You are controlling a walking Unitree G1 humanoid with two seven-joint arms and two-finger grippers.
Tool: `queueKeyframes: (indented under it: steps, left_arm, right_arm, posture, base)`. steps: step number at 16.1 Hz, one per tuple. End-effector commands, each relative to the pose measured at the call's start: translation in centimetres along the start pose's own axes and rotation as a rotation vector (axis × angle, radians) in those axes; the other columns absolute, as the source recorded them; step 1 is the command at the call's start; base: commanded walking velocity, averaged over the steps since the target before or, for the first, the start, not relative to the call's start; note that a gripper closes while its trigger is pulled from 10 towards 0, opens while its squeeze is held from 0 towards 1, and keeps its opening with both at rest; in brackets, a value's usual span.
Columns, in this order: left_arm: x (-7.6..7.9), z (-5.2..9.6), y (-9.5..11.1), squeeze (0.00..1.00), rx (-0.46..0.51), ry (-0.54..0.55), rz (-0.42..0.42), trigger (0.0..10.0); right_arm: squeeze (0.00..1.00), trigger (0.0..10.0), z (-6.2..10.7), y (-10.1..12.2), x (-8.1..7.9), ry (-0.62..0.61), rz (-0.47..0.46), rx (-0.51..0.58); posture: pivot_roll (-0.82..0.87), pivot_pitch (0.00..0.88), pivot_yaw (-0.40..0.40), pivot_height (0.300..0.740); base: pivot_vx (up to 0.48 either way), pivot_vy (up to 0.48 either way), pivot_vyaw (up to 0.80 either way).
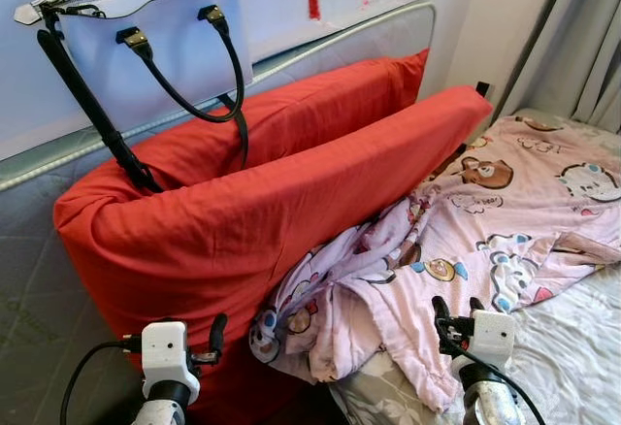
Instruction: Clean up the room
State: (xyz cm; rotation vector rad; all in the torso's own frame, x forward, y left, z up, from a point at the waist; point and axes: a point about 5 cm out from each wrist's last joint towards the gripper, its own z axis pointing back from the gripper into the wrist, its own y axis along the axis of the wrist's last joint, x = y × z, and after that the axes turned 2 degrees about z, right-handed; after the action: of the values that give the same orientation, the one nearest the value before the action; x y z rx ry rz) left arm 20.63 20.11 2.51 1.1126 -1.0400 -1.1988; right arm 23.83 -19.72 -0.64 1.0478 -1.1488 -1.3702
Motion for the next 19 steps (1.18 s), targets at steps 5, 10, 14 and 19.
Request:
queueKeyframes:
  steps: [5,10,14,19]
  left_arm:
    - [0.19,0.1,-0.01,0.0,-0.003,-0.003,-0.007,10.0]
    - [0.1,-0.06,0.04,0.0,-0.003,-0.001,-0.01,10.0]
    - [0.22,-0.09,0.14,0.0,0.001,0.004,0.007,10.0]
    - [0.21,-0.08,0.01,0.0,-0.005,0.001,0.0,10.0]
  right_arm:
    - [0.0,10.0,0.06,0.09,0.17,0.003,0.024,-0.003]
    - [0.0,10.0,-0.06,0.19,0.19,-0.01,0.026,-0.005]
    - [0.0,10.0,-0.16,0.23,0.24,-0.01,0.031,-0.009]
    - [0.0,10.0,-0.24,0.33,0.27,-0.007,0.024,-0.005]
  posture:
    - [0.03,0.0,-0.025,0.666]
    - [0.02,0.0,-0.026,0.666]
    - [0.03,0.0,-0.03,0.666]
    - [0.03,0.0,-0.034,0.646]
  base:
    - [0.0,0.0,0.0]
    - [0.0,0.0,0.0]
    - [0.0,0.0,0.0]
    - [0.0,0.0,0.0]
